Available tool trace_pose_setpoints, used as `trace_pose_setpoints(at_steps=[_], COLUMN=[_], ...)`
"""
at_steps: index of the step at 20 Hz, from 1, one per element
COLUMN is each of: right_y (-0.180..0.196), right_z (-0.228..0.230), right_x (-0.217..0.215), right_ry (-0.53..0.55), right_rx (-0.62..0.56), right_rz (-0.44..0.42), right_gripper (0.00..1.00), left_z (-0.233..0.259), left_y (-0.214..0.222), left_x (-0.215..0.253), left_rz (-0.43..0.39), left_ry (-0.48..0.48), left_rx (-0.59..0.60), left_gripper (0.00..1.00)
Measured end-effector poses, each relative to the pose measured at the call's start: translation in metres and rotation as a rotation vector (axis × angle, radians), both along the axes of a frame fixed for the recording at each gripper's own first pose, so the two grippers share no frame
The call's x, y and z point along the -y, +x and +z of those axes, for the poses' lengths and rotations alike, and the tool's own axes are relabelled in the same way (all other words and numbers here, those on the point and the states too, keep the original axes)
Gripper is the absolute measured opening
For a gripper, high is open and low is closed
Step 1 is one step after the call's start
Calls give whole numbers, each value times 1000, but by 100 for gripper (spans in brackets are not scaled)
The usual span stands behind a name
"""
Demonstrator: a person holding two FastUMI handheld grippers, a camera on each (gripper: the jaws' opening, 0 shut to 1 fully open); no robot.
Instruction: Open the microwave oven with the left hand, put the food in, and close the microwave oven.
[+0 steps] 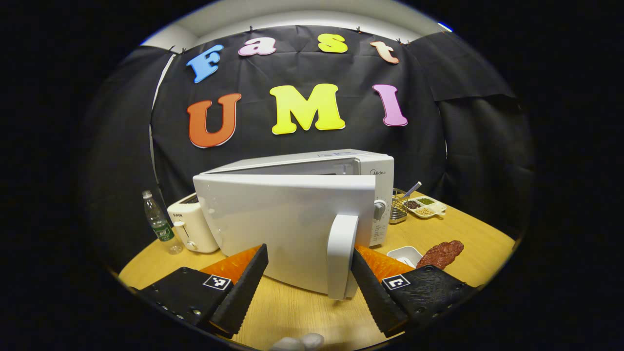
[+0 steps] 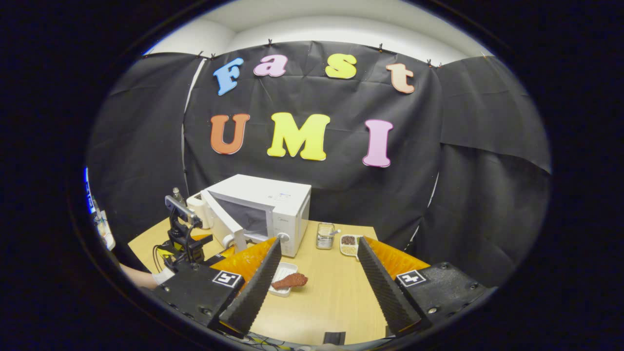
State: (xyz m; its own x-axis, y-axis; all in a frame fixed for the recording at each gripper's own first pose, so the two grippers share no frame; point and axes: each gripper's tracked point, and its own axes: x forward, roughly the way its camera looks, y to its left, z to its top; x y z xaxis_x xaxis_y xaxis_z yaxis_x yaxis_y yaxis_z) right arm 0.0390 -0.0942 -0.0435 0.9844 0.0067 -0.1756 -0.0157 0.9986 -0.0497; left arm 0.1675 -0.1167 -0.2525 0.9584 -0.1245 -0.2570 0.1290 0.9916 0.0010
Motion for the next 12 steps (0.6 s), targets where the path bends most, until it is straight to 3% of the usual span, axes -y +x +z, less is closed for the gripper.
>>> trace_pose_setpoints(at_steps=[1, 2, 6, 7, 8, 10, 11, 12], right_y=[-3, -5, -12, -15, -16, -20, -22, -24], right_z=[2, 1, -4, -6, -8, -15, -18, -21], right_x=[-2, -3, -19, -23, -28, -39, -47, -56], right_ry=[0, -3, 0, 4, 8, 14, 20, 26], right_rx=[5, 7, 5, 3, 2, -4, -10, -18], right_rz=[-3, -6, 7, 11, 14, 21, 31, 42], right_gripper=[100, 91, 91, 100, 91, 91, 100, 100], left_z=[0, 1, 9, 9, 10, 12, 12, 11], left_y=[-4, -8, -28, -35, -43, -58, -64, -72], left_x=[0, -2, -25, -33, -42, -61, -72, -84], left_rz=[-3, -5, -8, -8, -4, 3, 8, 13], left_ry=[-2, 12, 51, 56, 69, 107, 121, 128], left_rx=[-9, -2, 22, 19, 19, 27, 28, 25], left_gripper=[96, 97, 96, 96, 96, 97, 96, 96])
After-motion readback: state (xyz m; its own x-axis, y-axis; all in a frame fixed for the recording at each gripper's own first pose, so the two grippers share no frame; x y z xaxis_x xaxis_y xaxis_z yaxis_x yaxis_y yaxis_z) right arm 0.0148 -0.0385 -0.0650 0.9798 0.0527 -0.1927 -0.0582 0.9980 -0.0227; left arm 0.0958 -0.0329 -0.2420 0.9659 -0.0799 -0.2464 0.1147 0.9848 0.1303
